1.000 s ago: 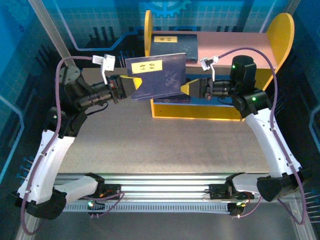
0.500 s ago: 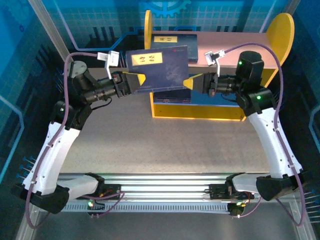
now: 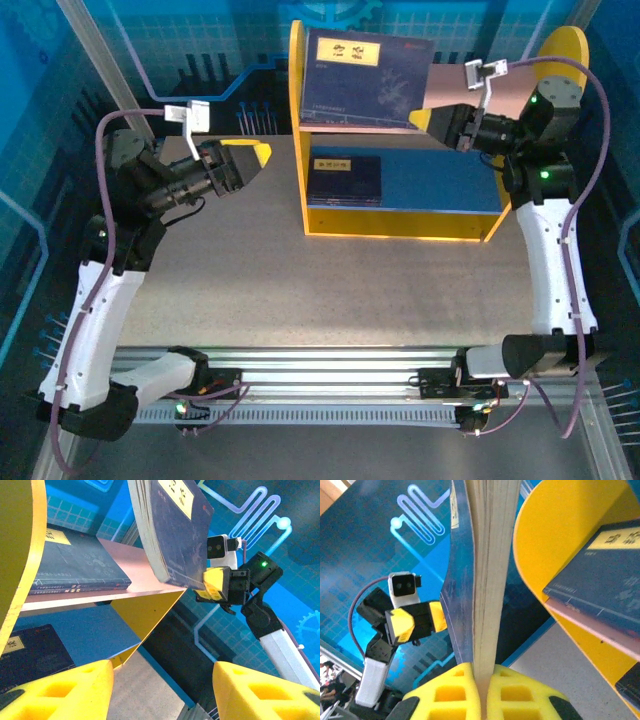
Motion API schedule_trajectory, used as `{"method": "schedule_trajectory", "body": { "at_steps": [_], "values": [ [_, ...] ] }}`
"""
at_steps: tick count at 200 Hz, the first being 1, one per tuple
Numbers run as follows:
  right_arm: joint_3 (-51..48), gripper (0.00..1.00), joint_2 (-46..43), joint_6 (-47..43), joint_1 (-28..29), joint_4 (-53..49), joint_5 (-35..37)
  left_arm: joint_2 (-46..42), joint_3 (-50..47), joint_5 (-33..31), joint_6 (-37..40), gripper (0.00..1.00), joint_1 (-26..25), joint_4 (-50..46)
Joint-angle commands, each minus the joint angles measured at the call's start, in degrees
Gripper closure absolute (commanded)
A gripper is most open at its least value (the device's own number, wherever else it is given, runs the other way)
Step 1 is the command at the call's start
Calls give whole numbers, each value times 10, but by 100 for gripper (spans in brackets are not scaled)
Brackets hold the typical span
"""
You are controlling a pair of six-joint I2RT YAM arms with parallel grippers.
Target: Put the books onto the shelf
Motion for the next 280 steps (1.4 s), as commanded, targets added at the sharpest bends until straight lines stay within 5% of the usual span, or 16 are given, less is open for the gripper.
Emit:
{"method": "schedule_trajectory", "body": {
  "at_steps": [1, 82, 161, 280],
  "values": [
    [35, 97, 22, -1, -24, 12, -22, -15, -4, -4, -1, 44, 9, -11],
    [158, 97, 143, -95, -29, -116, -24, -40, -30, -12, 2, 44, 18, -27],
    [315, 96, 241, -237, 25, -335, 28, -50, -42, -10, 4, 43, 24, -30],
    [334, 96, 263, -266, 41, -374, 52, -50, -50, -8, 4, 43, 29, -25]
  ]
}}
